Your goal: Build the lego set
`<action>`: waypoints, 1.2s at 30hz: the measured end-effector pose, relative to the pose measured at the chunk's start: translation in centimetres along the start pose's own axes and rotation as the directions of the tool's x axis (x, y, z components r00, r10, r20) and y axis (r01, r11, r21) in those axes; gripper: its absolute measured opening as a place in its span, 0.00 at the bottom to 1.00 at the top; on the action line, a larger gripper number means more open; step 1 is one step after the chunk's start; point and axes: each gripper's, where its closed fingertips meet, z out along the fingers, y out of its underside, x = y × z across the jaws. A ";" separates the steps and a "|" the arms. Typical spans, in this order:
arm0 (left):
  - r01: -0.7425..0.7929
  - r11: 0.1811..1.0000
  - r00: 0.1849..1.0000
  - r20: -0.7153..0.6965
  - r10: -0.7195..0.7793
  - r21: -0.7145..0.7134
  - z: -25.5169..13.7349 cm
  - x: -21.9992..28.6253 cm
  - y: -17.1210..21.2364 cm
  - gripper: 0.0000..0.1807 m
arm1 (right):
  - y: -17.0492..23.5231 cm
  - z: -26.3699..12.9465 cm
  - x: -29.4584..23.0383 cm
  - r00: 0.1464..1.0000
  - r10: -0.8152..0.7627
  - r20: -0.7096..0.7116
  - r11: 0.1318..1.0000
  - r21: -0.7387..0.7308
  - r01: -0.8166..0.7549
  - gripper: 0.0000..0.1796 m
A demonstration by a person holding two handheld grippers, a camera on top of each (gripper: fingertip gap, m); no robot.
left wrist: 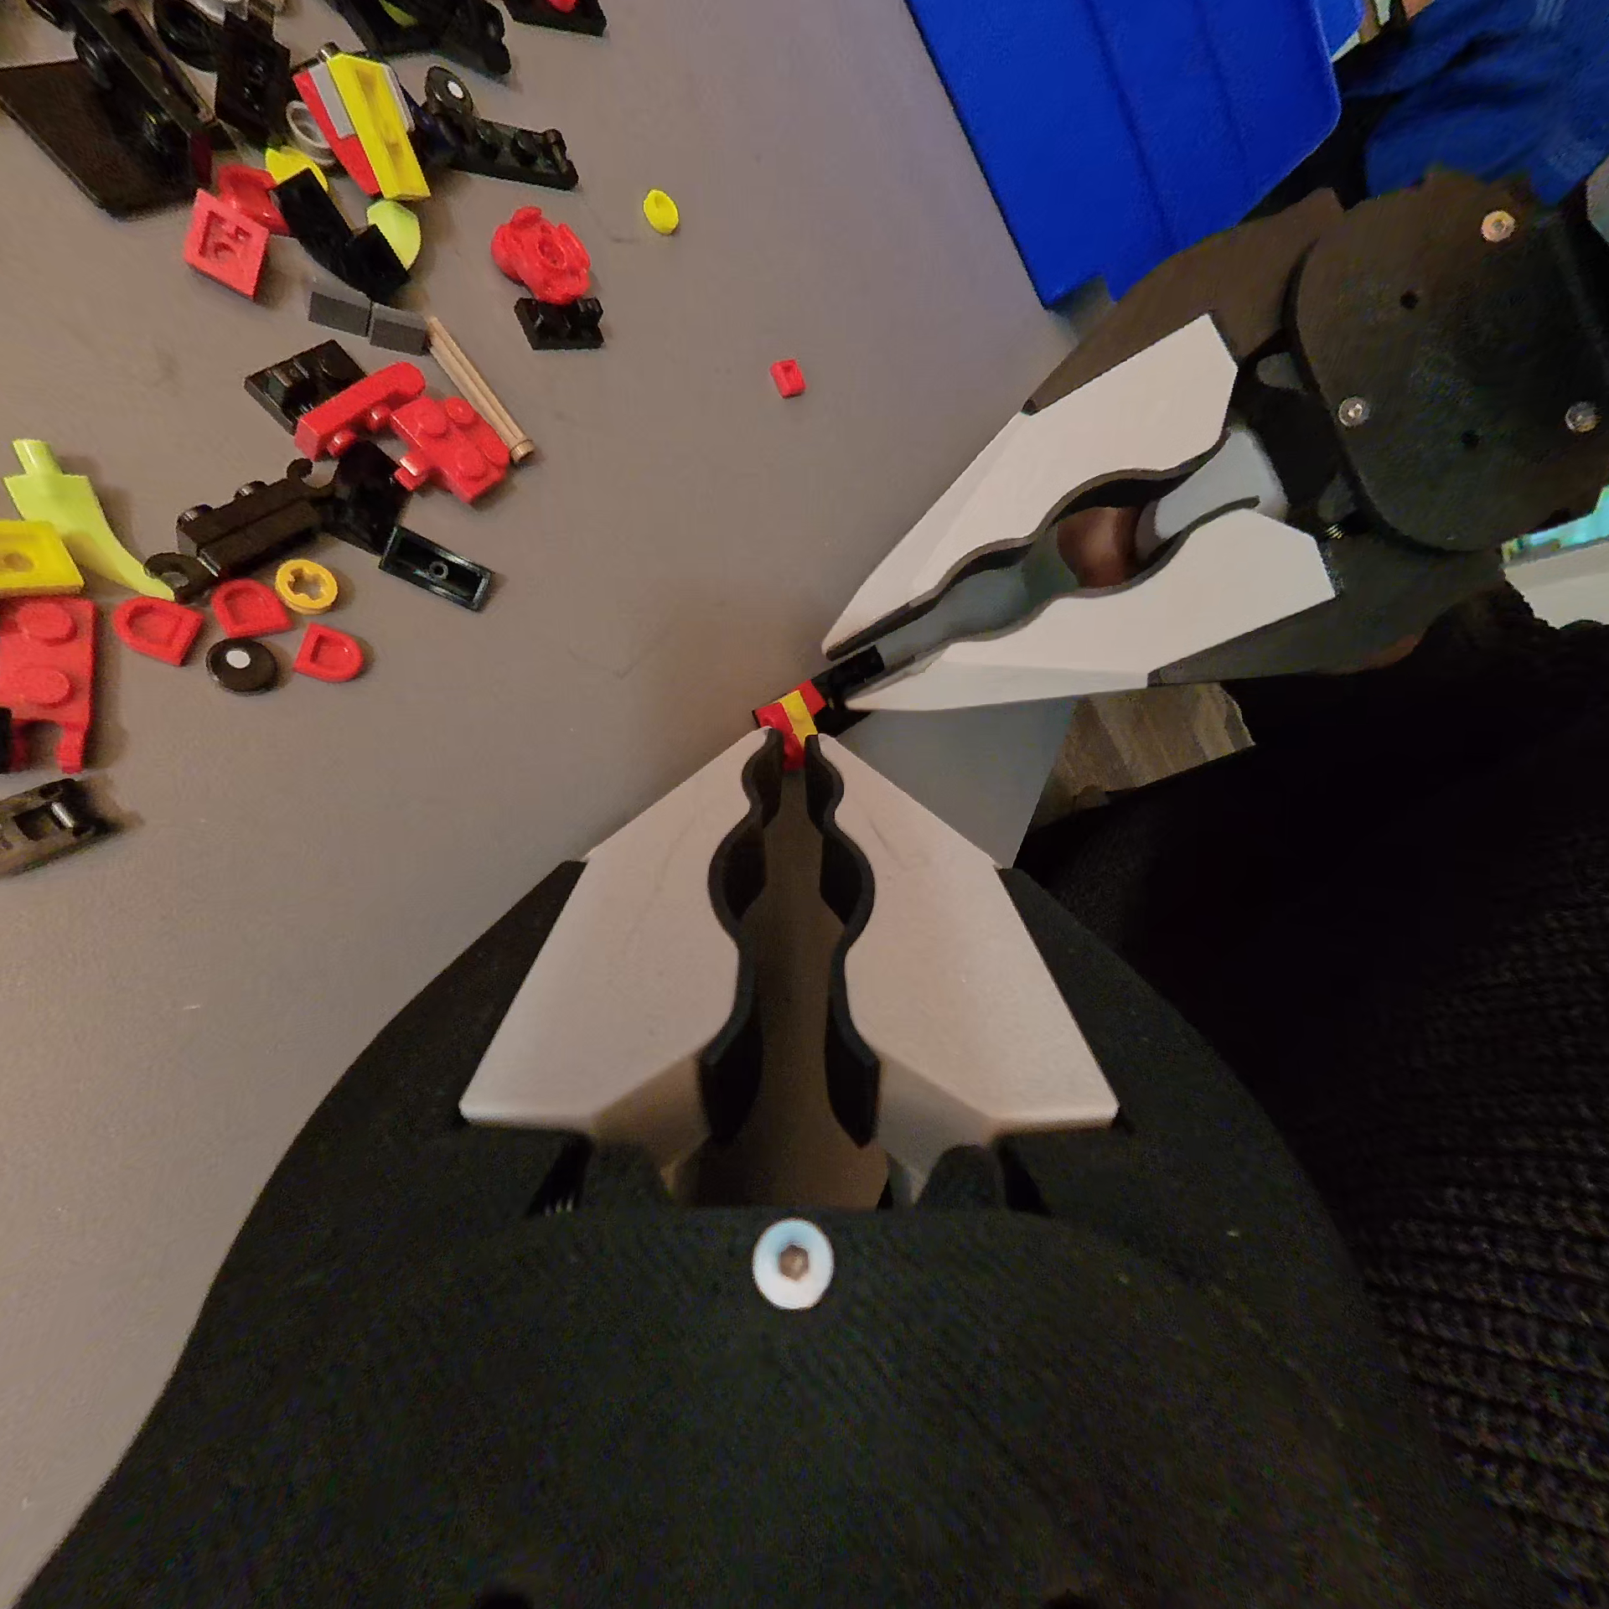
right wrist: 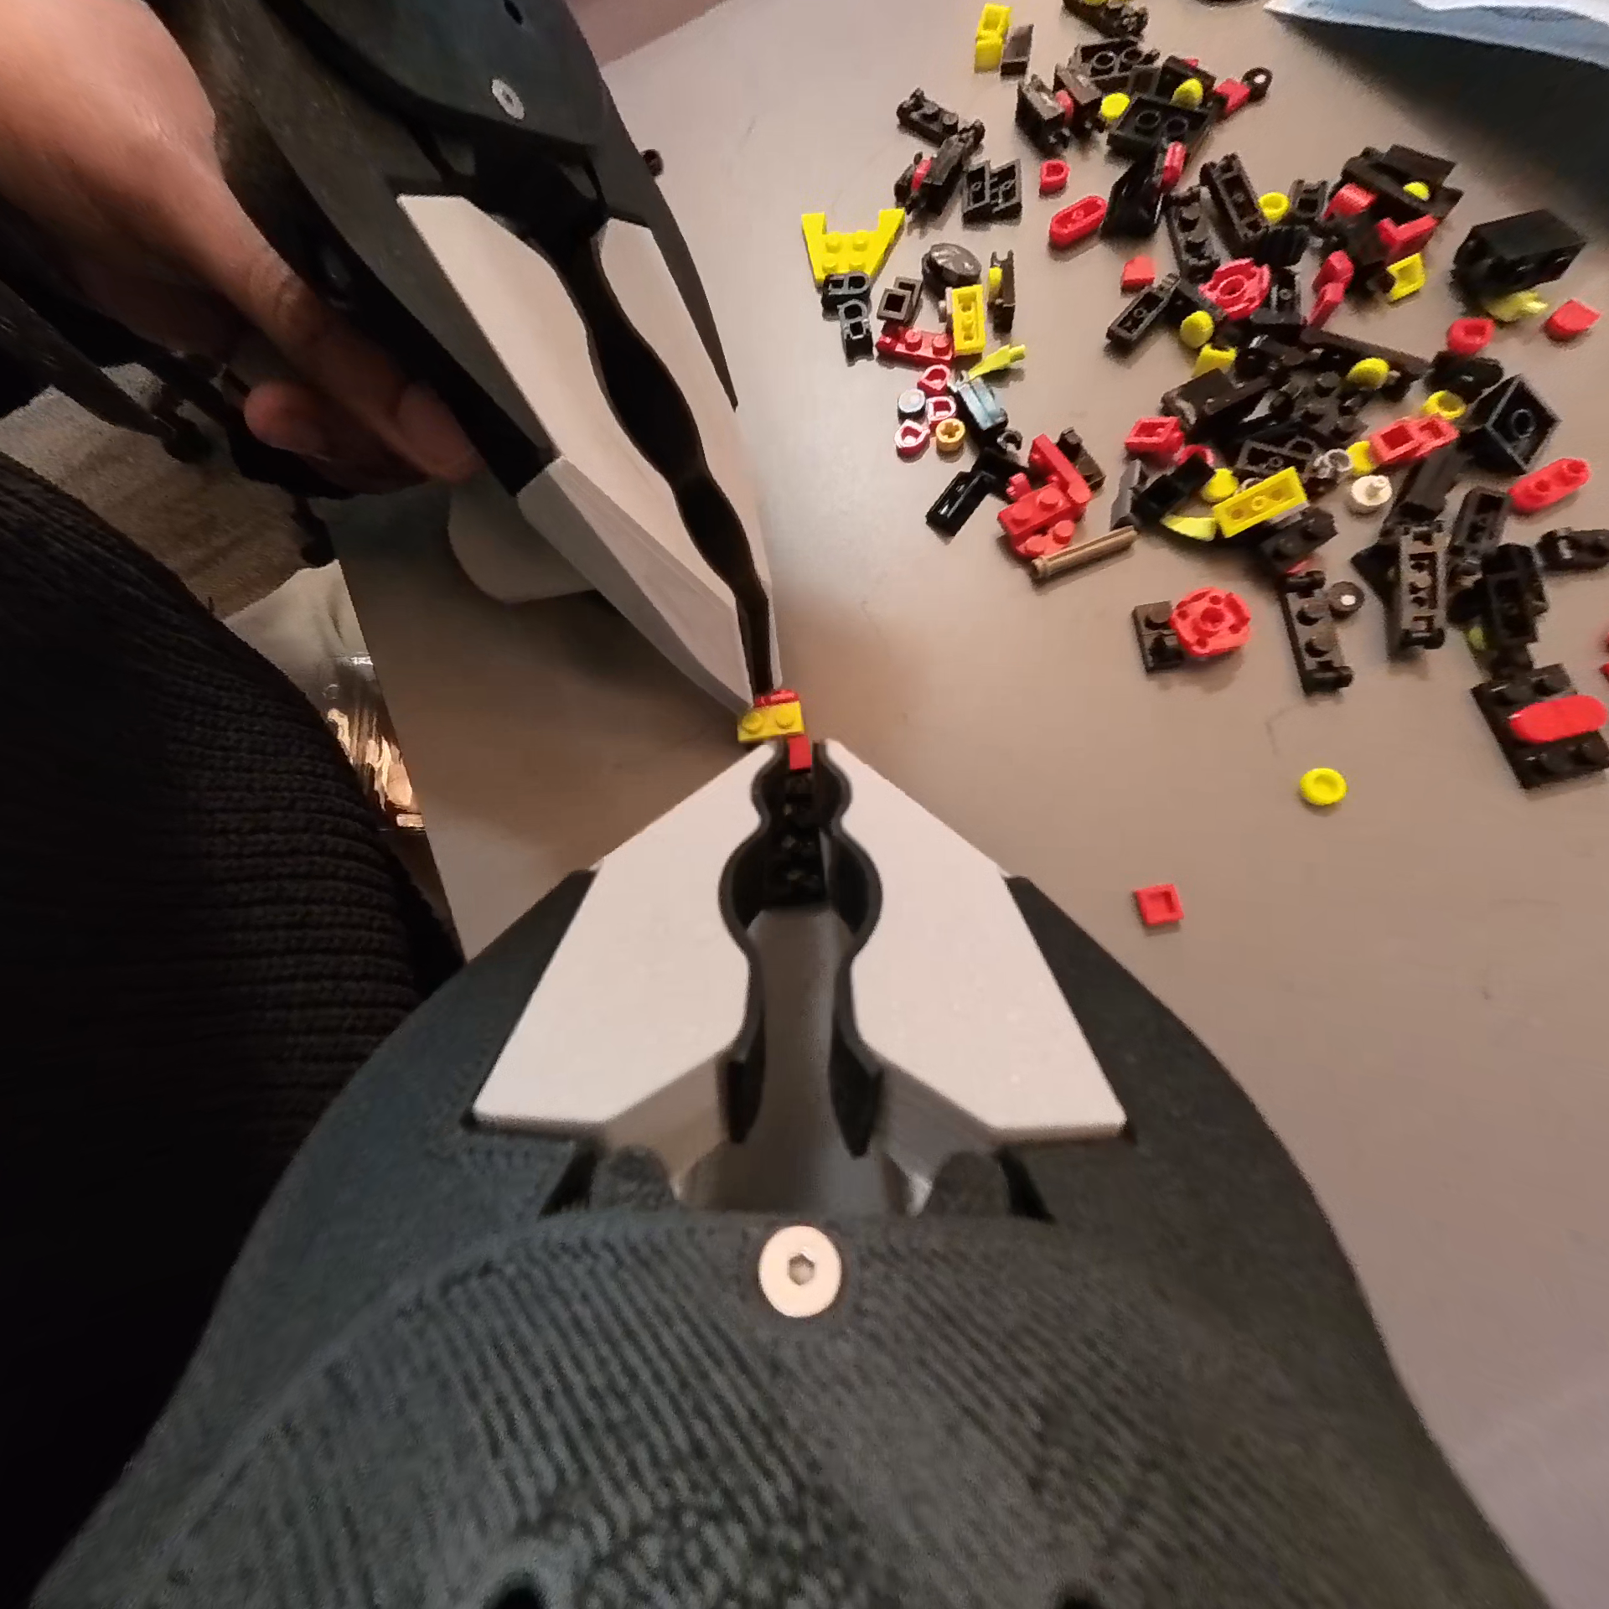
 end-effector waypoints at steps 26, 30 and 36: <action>-0.007 1.000 1.000 0.010 0.007 -0.002 0.1 0.0 0.0 0.02 | 0.3 0.8 -0.6 0.997 0.018 0.077 1.000 -0.022 -0.016 0.00; -0.013 1.000 1.000 0.014 0.013 -0.002 0.1 0.0 0.0 0.02 | 0.3 0.9 -0.6 0.996 0.008 0.086 1.000 -0.025 -0.006 0.00; -0.012 1.000 1.000 0.016 0.012 0.000 0.1 0.0 0.0 0.02 | -0.1 0.5 -0.8 0.995 -0.004 0.102 1.000 0.023 0.002 0.00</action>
